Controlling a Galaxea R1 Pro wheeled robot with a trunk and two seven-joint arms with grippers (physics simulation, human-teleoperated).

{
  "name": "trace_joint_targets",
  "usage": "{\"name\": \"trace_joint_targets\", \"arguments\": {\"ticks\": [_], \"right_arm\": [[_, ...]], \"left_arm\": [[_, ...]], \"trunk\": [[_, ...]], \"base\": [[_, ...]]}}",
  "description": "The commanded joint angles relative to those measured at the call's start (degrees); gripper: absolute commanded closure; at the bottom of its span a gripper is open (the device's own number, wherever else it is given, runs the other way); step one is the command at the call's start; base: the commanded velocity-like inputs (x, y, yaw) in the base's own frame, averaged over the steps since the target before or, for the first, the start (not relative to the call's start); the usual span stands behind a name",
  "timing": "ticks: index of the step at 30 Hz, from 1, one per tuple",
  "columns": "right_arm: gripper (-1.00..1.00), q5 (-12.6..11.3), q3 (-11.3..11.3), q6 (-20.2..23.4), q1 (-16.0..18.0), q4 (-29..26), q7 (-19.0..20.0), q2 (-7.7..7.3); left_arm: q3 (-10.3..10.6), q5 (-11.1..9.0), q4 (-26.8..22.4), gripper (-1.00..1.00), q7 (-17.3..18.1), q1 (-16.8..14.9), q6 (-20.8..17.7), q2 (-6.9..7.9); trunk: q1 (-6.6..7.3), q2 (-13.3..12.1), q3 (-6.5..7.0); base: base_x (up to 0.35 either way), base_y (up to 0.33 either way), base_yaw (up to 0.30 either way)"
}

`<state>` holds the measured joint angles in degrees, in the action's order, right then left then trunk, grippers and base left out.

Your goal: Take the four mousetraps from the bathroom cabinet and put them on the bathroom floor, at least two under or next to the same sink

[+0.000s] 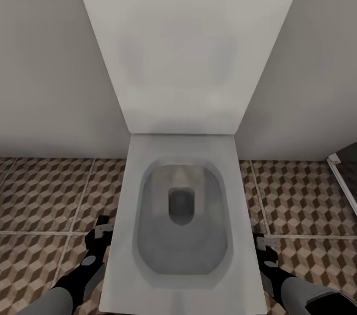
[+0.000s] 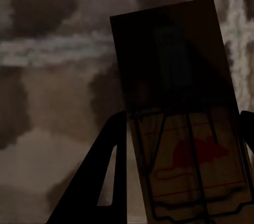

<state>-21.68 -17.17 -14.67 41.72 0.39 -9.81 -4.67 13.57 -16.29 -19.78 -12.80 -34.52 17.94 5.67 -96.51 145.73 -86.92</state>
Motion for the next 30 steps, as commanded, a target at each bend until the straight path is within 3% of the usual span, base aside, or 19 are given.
{"name": "trace_joint_targets", "arguments": {"ticks": [1, 30], "right_arm": [[1.00, -0.56, -0.49, -0.18, 0.01, 0.05, 0.03, 0.03], [1.00, -0.38, -0.58, -0.05, -1.60, 0.31, 0.47, 0.10]], "left_arm": [[0.49, -0.33, 0.01, 1.00, -0.38, -0.03, 0.16, 0.05], [0.49, -0.40, 0.01, 1.00, -0.29, -0.03, 0.15, 0.05]], "trunk": [[0.01, 0.01, -0.03], [0.01, 0.01, -0.03]], "base": [[0.000, 0.000, 0.000], [0.000, 0.000, 0.000]]}}
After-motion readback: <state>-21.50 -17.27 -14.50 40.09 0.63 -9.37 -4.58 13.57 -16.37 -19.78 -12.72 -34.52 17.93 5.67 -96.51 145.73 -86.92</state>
